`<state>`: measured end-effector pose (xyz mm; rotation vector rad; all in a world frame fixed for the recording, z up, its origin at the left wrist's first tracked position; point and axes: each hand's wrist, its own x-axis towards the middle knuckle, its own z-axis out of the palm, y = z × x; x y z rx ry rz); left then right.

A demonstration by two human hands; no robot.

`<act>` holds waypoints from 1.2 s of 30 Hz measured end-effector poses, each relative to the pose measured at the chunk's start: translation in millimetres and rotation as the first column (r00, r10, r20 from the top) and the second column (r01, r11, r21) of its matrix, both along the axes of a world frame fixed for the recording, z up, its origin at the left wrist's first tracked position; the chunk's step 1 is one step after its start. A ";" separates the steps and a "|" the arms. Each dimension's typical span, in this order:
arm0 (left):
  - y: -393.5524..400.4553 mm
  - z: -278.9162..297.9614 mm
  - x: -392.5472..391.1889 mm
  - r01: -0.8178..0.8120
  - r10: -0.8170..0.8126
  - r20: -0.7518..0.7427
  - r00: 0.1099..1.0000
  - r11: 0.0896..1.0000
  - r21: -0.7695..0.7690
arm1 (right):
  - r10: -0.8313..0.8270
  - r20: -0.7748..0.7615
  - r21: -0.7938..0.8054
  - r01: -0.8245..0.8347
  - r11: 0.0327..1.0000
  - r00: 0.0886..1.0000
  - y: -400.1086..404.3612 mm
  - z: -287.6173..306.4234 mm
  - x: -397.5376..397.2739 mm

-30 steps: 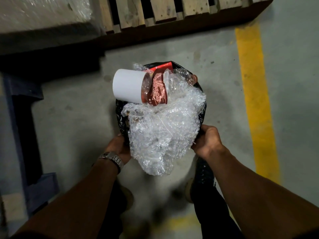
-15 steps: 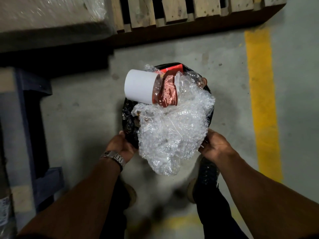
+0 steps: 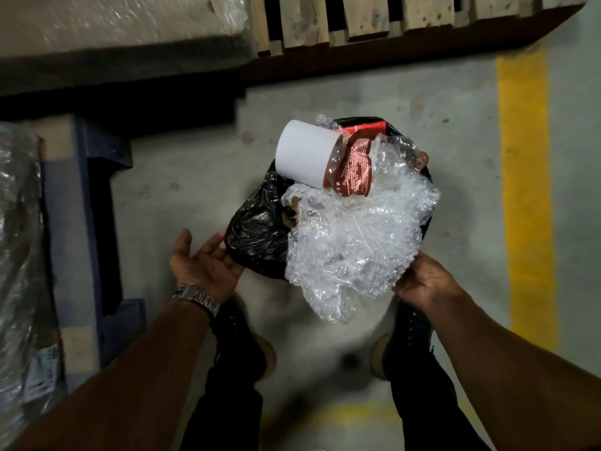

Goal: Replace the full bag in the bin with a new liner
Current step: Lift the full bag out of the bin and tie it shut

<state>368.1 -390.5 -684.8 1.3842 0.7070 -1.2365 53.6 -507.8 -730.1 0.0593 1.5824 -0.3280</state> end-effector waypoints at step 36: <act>74.0 40.2 -48.9 0.507 -0.510 -0.184 0.840 0.859 -0.064 | -0.286 0.235 0.269 0.221 0.937 0.929 144.2 69.4 88.3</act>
